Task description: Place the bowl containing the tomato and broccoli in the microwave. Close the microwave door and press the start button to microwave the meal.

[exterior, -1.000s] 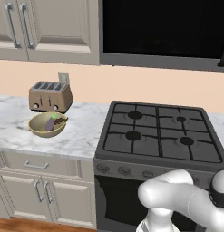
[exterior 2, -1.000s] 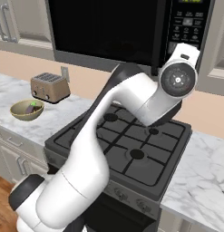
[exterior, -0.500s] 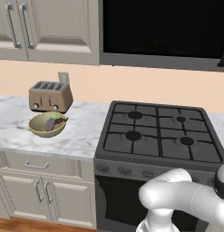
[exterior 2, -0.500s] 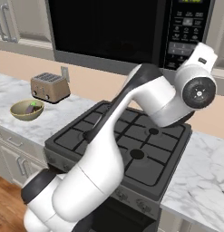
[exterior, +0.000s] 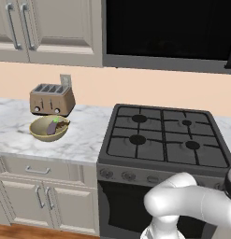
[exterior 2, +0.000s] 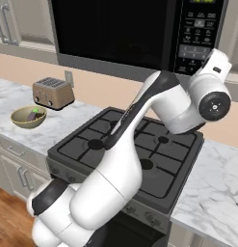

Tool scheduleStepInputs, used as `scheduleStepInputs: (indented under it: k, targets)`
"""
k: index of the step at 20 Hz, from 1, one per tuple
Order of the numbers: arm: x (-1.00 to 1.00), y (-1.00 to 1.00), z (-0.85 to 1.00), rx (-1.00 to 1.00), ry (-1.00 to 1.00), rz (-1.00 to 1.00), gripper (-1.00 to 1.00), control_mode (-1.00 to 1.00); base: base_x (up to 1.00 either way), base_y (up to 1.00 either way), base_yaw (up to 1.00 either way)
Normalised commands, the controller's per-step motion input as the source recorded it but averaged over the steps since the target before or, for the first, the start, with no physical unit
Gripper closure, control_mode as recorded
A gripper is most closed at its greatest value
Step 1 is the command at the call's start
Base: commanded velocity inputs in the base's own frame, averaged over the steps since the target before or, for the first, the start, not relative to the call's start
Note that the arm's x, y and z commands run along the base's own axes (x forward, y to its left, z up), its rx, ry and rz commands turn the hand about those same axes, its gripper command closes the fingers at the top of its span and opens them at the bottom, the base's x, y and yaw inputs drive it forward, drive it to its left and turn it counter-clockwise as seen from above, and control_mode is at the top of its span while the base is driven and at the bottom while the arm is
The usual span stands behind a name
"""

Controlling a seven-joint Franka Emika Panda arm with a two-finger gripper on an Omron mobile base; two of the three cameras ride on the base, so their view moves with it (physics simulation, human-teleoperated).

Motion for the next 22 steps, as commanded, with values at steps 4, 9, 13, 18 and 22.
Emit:
scheduleStepInputs:
  k: [4, 9, 13, 18, 22]
  targets:
    - [0.39, -0.1, -0.04, 0.02, 0.0, 0.02, 1.0, -1.0, 0.0, 0.0, 0.0]
    - [0.34, -0.37, 0.0, 0.06, -0.01, 0.0, 1.0, -1.0, 0.0, 0.0, 0.0]
    - [0.36, -0.37, 0.0, 0.06, 0.0, 0.0, 1.0, -1.0, 0.0, 0.0, 0.0]
    - [0.37, -0.13, -0.16, 0.02, -0.04, 0.0, 1.0, -1.0, 0.0, 0.0, 0.0]
    - [0.15, 0.11, -0.72, 0.0, -0.35, 0.0, 1.0, -1.0, 0.0, 0.0, 0.0]
